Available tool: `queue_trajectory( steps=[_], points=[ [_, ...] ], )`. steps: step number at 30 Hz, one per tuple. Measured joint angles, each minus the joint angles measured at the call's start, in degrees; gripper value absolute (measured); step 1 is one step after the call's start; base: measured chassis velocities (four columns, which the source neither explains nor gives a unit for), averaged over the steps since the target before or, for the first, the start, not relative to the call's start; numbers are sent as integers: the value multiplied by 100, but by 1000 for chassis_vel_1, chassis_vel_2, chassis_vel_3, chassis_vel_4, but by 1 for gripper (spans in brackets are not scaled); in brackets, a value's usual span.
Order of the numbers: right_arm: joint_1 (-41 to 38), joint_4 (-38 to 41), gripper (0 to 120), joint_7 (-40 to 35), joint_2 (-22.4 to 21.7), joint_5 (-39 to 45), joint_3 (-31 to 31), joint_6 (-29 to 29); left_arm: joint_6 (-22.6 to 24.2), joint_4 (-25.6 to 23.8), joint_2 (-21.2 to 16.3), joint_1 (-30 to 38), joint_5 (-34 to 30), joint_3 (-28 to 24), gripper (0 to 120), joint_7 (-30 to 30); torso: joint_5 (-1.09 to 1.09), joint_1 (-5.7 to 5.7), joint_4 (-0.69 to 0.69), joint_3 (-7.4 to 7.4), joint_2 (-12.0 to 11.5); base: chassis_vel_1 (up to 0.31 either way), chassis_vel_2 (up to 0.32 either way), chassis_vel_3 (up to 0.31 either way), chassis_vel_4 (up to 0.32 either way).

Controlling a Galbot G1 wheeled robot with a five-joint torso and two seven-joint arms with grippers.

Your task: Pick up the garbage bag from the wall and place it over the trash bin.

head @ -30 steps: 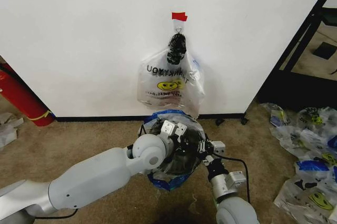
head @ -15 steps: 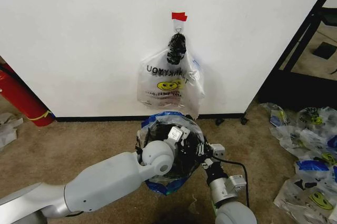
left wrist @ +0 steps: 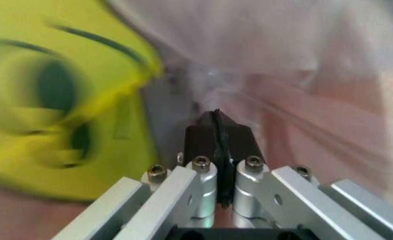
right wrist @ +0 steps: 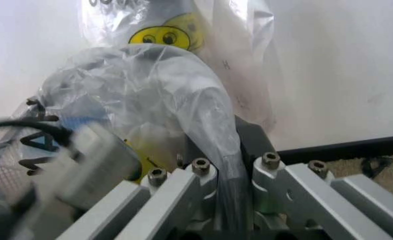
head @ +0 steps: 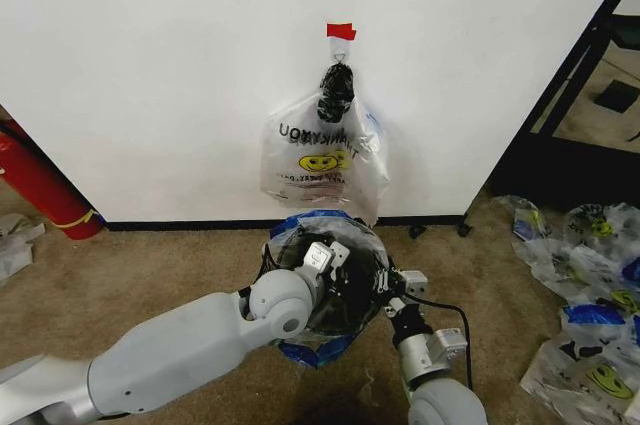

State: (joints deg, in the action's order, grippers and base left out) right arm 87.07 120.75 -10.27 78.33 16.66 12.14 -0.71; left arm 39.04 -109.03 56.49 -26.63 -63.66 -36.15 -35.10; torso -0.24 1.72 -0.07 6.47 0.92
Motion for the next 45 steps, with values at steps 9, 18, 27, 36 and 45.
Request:
queue_trajectory(
  steps=[9, 18, 27, 36, 45],
  points=[
    [-136, -257, 1, -115, 100, 365, 151, 45, -189, -484, -153, -177, -363, 533, 0, 67, 0, 0, -1, 0, 0, 0, 0, 0, 0],
    [-351, -376, 1, -505, 377, 1401, 298, 402, -871, -1961, -910, -1406, -654, 2295, 28, 680, 0, 0, 3, 0, 0, 0, 0, 0, 0],
    [-372, -159, 1, -1130, 448, 2479, 533, 820, -1872, -2792, -744, -3653, -246, 4188, 61, 1117, 0, -1, 2, 0, 0, 0, 0, 0, 0],
    [-280, 62, 1, -1493, 492, 3092, 802, 1063, -2484, -2678, 80, -5374, 761, 4862, 90, 1520, 2, -1, 3, -1, 0, 0, 0, 0, 0],
    [-347, 49, 1, -1565, 507, 3152, 820, 1117, -2564, -2386, 712, -5606, 353, 5063, 100, 1418, 1, -1, 0, 0, 0, 0, 0, 0, 0]
  ],
)
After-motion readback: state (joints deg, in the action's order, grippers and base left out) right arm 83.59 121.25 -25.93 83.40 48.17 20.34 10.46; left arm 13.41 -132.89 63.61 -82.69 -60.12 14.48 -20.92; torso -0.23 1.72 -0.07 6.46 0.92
